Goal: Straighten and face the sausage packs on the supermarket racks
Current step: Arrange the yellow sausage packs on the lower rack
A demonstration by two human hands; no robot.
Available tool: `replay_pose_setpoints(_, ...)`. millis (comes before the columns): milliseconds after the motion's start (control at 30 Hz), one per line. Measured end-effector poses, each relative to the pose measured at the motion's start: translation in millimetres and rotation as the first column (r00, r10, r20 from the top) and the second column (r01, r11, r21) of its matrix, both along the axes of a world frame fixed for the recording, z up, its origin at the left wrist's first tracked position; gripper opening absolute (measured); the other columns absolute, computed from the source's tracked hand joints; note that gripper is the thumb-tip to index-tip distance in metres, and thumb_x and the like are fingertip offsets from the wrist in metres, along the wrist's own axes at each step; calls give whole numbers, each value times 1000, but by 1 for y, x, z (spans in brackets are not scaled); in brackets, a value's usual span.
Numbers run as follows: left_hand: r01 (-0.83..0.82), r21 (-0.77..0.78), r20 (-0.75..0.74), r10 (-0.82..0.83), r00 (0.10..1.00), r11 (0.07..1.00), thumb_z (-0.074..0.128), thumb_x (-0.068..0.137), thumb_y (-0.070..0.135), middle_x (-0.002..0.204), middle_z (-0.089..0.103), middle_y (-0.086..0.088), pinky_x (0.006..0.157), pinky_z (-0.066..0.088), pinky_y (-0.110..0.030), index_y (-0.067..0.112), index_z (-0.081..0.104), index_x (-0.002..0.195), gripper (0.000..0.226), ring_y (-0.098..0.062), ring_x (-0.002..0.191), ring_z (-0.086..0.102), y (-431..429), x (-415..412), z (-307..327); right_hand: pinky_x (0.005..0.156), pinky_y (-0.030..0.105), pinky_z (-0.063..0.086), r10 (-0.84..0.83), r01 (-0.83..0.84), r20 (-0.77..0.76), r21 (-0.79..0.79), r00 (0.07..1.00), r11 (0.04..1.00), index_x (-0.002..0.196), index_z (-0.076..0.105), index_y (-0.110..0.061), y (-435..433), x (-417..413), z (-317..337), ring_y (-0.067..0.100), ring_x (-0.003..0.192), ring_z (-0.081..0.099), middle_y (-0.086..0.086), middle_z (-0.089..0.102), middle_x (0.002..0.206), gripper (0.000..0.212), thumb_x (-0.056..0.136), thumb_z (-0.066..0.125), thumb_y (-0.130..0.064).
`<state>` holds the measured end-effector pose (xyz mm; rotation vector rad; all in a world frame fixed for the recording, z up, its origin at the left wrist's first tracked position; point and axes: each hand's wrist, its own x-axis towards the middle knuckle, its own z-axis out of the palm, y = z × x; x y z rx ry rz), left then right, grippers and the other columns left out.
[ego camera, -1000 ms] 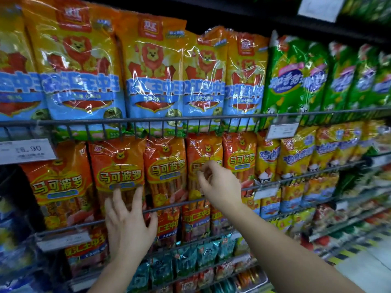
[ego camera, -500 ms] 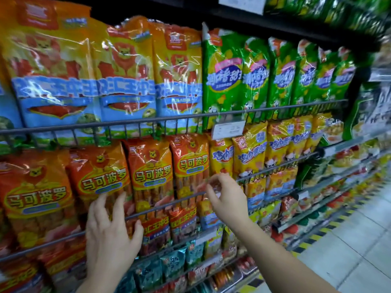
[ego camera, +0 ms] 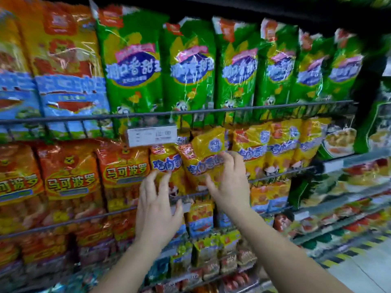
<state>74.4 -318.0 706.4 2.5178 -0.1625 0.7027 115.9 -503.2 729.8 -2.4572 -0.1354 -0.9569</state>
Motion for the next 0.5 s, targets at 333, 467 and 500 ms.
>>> replay_pose_setpoints(333,-107,-420,-299,-27,954,901,64,92,31,160,24,-4,114,27,-31,15,12,156,84,-20,146,25,-90,26,8,99,47,48,167,-181,-195,-53,966,982,157,2,-19,-33,25,4,29,141,35,10,34,154,89,94,58,-49)
replay_pose_setpoints(467,-98,-471,-312,-61,948,877,67,90,29,162,18,3,115,21,-31,21,9,157,88,-15,148,17,-98,29,3,70,37,49,201,-213,-216,-33,955,976,156,-11,-21,-37,31,-6,33,117,58,13,37,152,87,99,49,-47)
replay_pose_setpoints(500,-78,-481,-302,-81,950,874,68,90,27,162,16,5,115,19,-28,22,9,157,89,-12,148,15,-100,30,3,63,34,45,200,-207,-223,-9,954,978,155,-14,-23,-39,32,-7,34,107,62,13,37,151,86,100,48,-45)
